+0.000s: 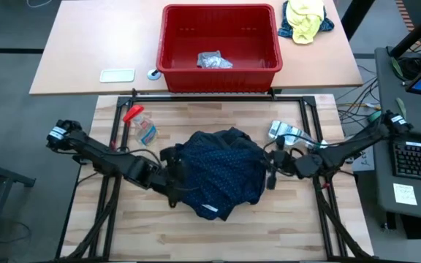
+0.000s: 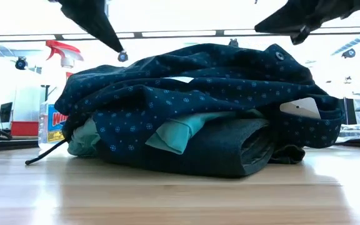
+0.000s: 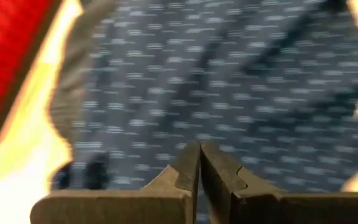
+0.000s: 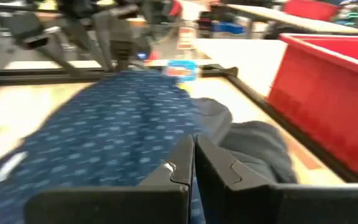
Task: Fold Laundry from Bin
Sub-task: Fold the blue polo shirt
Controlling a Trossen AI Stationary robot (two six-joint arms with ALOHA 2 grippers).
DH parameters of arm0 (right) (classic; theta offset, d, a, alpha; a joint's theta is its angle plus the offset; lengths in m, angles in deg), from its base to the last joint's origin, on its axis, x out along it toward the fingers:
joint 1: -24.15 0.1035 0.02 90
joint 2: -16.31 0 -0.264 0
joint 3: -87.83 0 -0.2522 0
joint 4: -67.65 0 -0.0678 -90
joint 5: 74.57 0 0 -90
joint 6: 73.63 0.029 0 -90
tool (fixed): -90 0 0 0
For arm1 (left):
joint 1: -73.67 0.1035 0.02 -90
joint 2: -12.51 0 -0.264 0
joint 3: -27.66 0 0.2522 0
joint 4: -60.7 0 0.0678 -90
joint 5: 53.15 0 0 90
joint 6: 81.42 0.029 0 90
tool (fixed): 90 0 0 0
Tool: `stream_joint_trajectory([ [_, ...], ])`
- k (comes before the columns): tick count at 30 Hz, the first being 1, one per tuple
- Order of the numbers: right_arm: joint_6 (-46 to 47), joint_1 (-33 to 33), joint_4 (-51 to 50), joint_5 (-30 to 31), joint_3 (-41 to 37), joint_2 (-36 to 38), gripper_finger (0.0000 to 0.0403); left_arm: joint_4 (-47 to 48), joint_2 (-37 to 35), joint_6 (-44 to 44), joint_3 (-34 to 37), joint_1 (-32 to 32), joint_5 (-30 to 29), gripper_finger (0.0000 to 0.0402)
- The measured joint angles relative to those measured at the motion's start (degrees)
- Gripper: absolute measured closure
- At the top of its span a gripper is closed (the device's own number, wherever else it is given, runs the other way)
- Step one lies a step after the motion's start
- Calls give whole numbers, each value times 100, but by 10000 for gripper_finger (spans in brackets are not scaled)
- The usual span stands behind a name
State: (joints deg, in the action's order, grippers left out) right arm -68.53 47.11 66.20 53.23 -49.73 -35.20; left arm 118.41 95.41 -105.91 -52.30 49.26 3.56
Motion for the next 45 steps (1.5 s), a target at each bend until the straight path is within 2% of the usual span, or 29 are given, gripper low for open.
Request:
stream_joint_trajectory([
  [5, 91, 490, -69, -816, 113, -130, 394, -607, 203, -30, 17, -501, 392, 401],
  [11, 95, 827, 52, -1257, 117, -975, 394, -951, 880, -10, 24, -996, 403, 401],
  [17, 440, 818, 125, -1219, 115, -1882, 394, -1190, 1615, -171, 34, -1024, 357, 401],
  [21, 916, 815, -400, -1212, 113, -2058, 394, -1070, 1932, -426, 35, -998, 356, 401],
  [28, 1876, 828, -1779, -1314, 298, -1480, 394, -934, 1844, -623, 2, -1049, 387, 401],
  [36, 3331, 841, -3792, -1975, 1002, -666, 394, -384, 1550, -608, -481, -1086, 395, 401],
  [42, 4518, 839, -4604, -1980, 1475, -287, 392, -180, 1540, -54, -1168, -979, -31, 401],
  [45, 4807, 839, -4919, -2032, 1638, -134, 381, -188, 1492, 503, -1512, -755, 144, 398],
])
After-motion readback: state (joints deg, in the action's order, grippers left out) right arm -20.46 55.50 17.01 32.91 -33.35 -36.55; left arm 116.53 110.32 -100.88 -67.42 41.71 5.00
